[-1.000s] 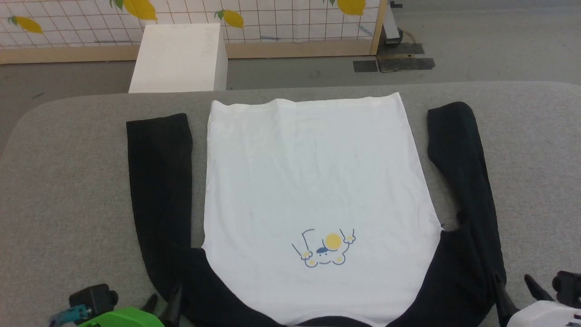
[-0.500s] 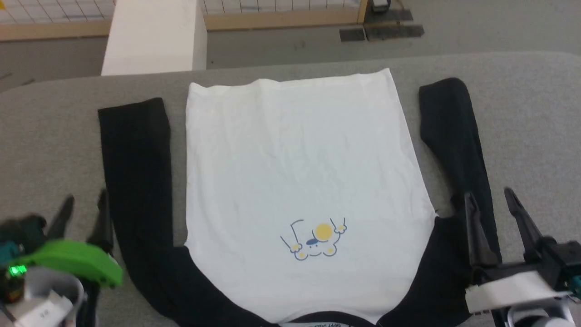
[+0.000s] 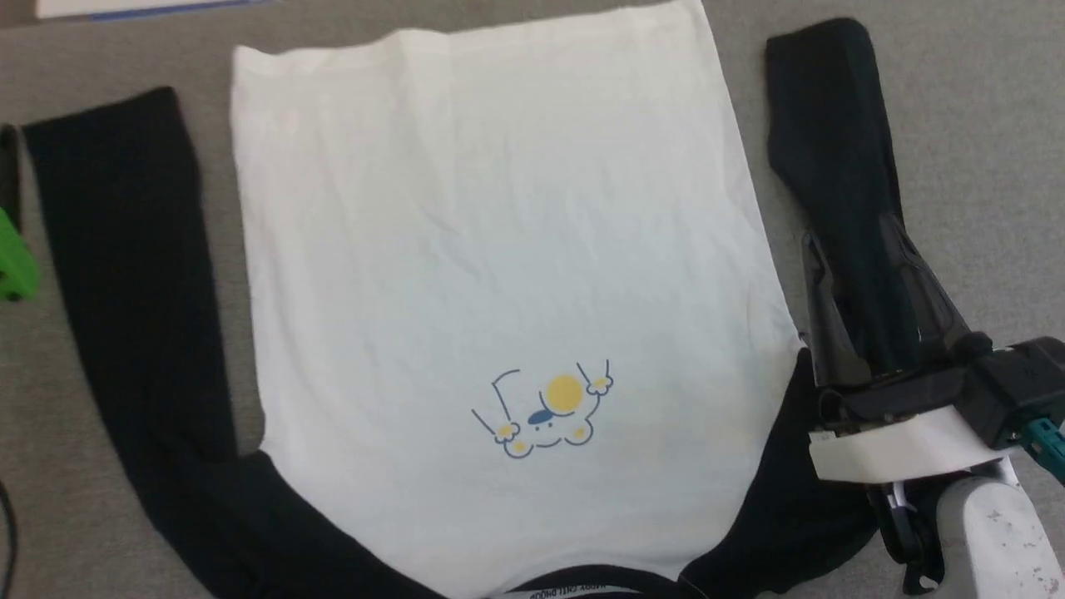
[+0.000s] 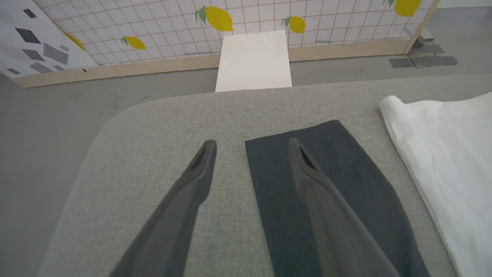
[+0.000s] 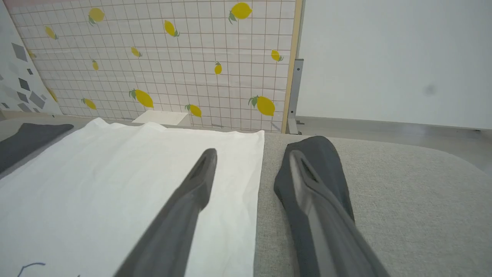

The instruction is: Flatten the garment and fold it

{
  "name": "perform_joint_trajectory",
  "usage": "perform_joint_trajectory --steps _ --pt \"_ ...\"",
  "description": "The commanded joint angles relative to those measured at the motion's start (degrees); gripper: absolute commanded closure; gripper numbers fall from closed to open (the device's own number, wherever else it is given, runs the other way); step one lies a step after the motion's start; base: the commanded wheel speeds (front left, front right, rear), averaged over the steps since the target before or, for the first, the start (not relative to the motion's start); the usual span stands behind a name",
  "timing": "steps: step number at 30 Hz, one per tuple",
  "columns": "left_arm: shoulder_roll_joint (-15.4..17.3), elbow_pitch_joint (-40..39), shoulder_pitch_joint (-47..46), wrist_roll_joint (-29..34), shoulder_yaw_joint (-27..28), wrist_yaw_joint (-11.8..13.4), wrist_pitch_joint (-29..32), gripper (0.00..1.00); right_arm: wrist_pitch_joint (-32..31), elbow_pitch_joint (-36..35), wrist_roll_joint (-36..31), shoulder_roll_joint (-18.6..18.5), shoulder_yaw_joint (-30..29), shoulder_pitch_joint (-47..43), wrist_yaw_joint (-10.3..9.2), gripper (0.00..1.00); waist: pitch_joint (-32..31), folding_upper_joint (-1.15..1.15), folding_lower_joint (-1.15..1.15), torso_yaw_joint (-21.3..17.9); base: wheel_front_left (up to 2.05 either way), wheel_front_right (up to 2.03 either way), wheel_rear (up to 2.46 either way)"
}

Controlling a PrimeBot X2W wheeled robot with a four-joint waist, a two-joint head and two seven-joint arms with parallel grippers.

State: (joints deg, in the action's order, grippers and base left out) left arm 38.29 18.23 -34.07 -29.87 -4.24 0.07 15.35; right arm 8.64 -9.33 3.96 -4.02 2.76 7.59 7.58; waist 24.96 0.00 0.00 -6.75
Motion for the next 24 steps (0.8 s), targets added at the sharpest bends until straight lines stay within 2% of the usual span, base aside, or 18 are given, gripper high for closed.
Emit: perform_joint_trajectory --steps 1,5,10,15,16,17,18,21,24 --pt "1.0 0.9 -1.9 -0.7 0.4 0.0 1.8 0.0 0.5 -0.2 0.3 0.3 0.4 1.2 -0.09 0.0 6.5 0.0 0.0 -4.2 0.0 0.0 0.0" --pt "2.9 2.9 -4.7 -2.5 1.7 1.1 7.6 0.0 0.9 0.0 0.6 0.6 1.4 2.4 -0.09 0.0 9.0 0.0 0.0 -5.5 0.0 0.0 0.0" --pt "5.2 3.4 -5.6 -3.9 3.8 4.6 14.0 0.0 1.7 0.8 1.1 0.9 2.4 3.1 -0.09 0.0 11.5 0.0 0.0 -6.7 0.0 0.0 0.0" --pt "5.7 2.9 -2.4 -6.0 4.9 8.4 21.9 0.0 2.3 1.8 1.3 1.0 2.6 3.3 -0.09 0.0 11.7 0.0 0.0 -7.1 0.0 0.0 0.0" --pt "5.6 2.3 -1.3 -6.4 5.2 9.5 23.4 0.5 2.4 2.0 1.3 1.0 2.5 3.3 -0.09 0.0 11.4 0.0 0.0 -7.1 0.0 0.0 0.0" --pt "5.7 1.7 -0.4 -6.6 5.2 9.9 24.3 0.91 2.4 2.2 1.3 1.0 2.3 3.3 -0.09 0.0 11.1 0.0 0.0 -7.0 0.0 0.0 0.0" --pt "5.6 0.8 0.7 -7.0 5.4 10.5 25.2 1.0 2.5 2.4 1.3 1.1 2.1 3.2 -0.09 0.0 10.8 0.0 0.0 -6.9 0.0 0.0 0.0" --pt "4.9 -1.6 3.1 -8.0 6.2 11.5 25.7 1.0 2.5 2.7 1.4 1.1 1.8 3.1 -0.09 0.0 9.3 0.0 0.0 -6.4 0.0 0.0 0.0" --pt "4.0 -4.2 5.1 -7.8 7.1 11.8 22.2 1.0 2.2 3.2 1.3 1.1 1.5 2.8 -0.09 0.0 6.9 0.0 0.0 -5.5 0.0 0.0 0.0"
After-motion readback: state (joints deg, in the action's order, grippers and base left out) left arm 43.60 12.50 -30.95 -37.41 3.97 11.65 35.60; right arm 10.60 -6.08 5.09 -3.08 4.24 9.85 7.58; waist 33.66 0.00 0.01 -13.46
